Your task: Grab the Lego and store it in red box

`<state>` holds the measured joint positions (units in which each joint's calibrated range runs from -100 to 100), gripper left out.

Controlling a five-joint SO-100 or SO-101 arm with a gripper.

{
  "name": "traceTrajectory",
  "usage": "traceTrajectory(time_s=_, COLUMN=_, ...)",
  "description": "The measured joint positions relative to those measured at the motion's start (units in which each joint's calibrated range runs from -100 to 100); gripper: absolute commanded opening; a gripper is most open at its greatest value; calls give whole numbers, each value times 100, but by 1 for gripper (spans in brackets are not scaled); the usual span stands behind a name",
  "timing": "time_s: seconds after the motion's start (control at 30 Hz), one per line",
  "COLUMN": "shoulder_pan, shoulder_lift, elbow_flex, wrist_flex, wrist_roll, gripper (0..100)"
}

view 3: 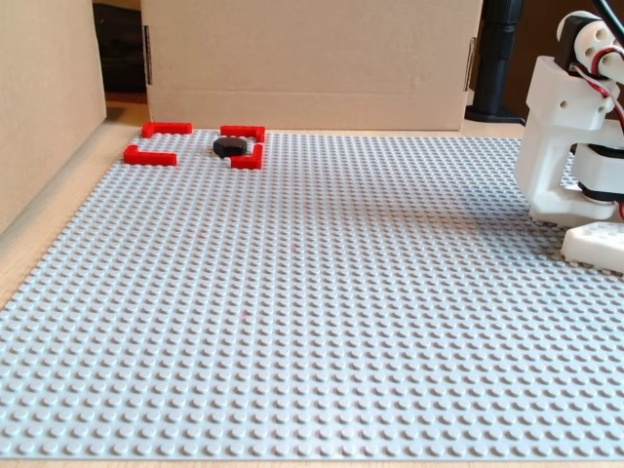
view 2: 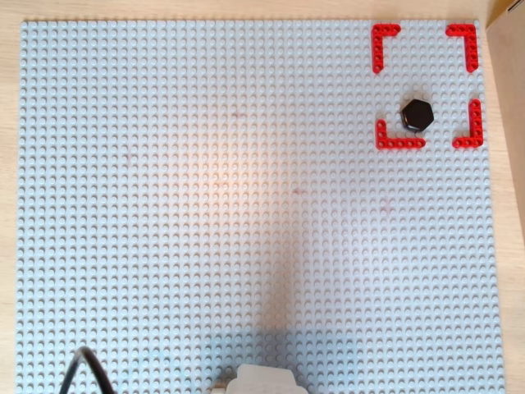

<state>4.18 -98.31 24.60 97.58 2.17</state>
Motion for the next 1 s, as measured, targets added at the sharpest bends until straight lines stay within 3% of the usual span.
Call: traceTrajectory(time_s=1.0, shoulder_pan=0, shoulder_lift=-42, elbow_flex=-9, wrist_flex=9, wrist_roll=0, gripper=1)
